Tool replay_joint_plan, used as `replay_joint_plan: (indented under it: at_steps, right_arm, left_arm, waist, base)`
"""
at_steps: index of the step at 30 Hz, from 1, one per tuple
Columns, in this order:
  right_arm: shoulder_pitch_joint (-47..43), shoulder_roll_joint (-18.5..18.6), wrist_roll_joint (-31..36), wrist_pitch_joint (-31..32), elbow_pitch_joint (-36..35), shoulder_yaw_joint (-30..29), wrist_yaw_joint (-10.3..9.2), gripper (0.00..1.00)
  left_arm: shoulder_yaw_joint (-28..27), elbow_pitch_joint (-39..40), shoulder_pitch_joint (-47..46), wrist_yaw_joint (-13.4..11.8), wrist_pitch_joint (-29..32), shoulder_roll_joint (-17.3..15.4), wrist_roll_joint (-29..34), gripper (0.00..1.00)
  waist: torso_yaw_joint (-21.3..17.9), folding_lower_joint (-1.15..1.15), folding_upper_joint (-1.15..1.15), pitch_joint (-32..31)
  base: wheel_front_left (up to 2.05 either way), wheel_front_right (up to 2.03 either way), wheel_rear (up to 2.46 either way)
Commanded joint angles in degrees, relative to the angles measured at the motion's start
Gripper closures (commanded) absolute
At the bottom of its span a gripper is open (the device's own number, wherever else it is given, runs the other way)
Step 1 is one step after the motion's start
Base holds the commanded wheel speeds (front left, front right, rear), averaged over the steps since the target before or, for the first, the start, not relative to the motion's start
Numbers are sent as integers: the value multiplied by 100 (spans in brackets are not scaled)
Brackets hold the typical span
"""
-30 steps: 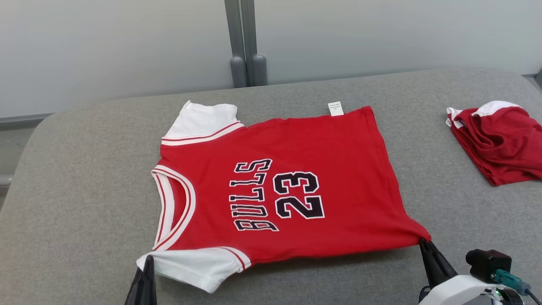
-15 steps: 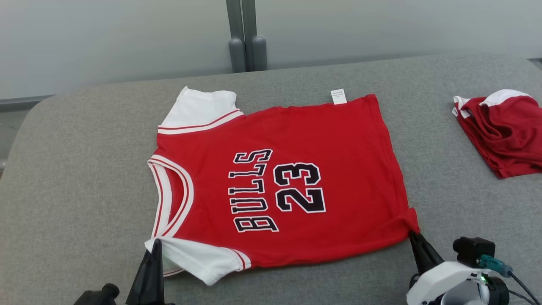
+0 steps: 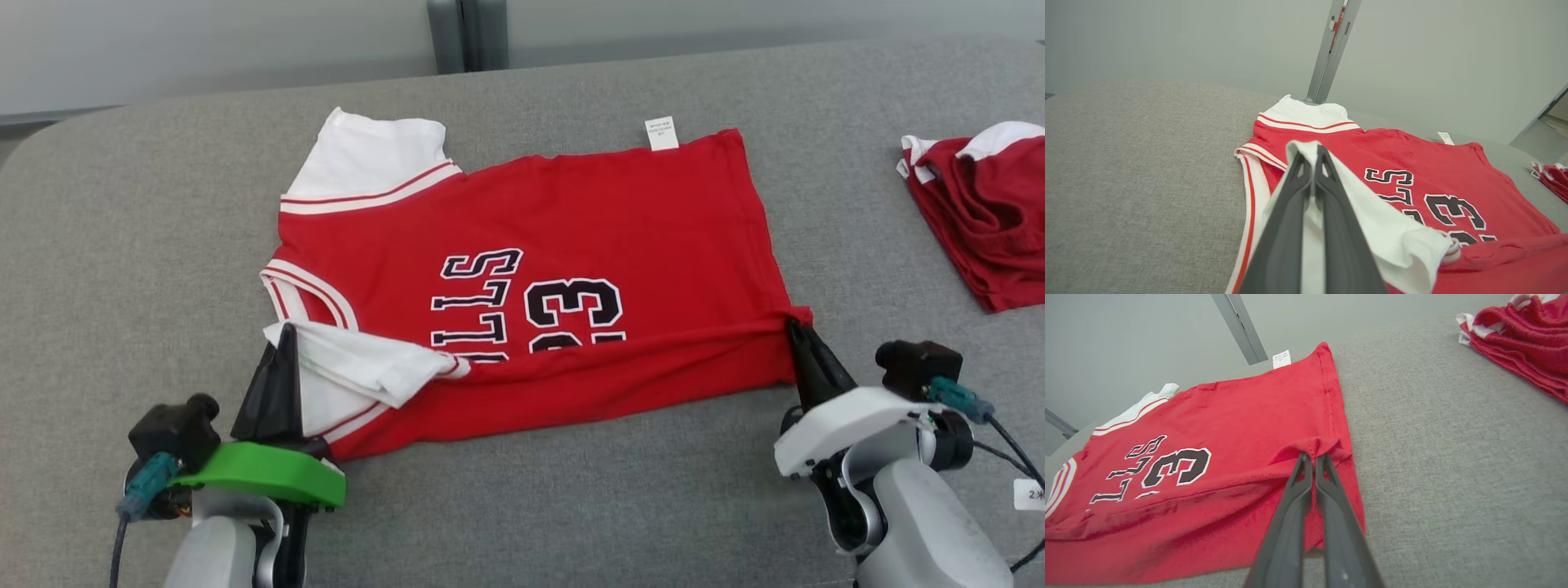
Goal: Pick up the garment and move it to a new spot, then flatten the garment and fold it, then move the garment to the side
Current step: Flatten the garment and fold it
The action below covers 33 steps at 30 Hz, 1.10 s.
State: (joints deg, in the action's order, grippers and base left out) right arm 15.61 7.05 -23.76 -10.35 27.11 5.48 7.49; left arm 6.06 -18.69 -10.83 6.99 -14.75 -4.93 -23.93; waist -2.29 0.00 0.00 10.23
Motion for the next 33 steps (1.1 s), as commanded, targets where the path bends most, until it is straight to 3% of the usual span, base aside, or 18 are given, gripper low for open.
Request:
replay_joint_plan:
  at_steps: [1,12,13,14,15,16,17,29,33]
  right_arm:
    - [168,-3,60,16,78,0,-1,100]
    - [1021,-150,254,-77,855,38,-1,100]
    - [1067,-162,259,-95,903,47,-1,67]
    - [1128,-180,251,-129,932,53,-1,0]
    - [1167,-192,241,-164,948,51,-1,0]
    - [1211,-212,224,-212,958,58,-1,0]
    - [1236,-221,221,-241,952,74,-1,0]
    - [967,-188,471,-479,414,-252,-1,0]
    - [526,-201,683,-490,-24,-426,-1,0]
  left_arm:
    - [-37,-117,-215,10,-29,-57,40,100]
    - [-200,-885,-1191,40,-44,-5,219,100]
    - [-232,-922,-1237,42,-44,-1,232,100]
    - [-284,-968,-1274,42,-45,6,249,92]
    - [-313,-996,-1292,42,-45,14,258,59]
    - [-355,-1000,-1310,43,-44,25,277,10]
    - [-383,-996,-1318,44,-45,34,288,0]
    - [-586,-279,-679,52,-38,133,188,0]
    - [-479,-220,-210,53,40,-32,-6,0]
  waist:
    - [-34,0,0,246]
    - [-81,0,0,633]
    - [-91,0,0,643]
    - [-104,0,0,651]
    - [-115,0,0,655]
    - [-126,0,0,658]
    - [-134,0,0,658]
    - [-29,0,0,431]
    - [40,0,0,252]
  base:
    - [0,0,0]
    - [0,0,0]
    - [0,0,0]
    - [0,0,0]
    - [0,0,0]
    - [0,0,0]
    - [0,0,0]
    - [0,0,0]
    - [0,0,0]
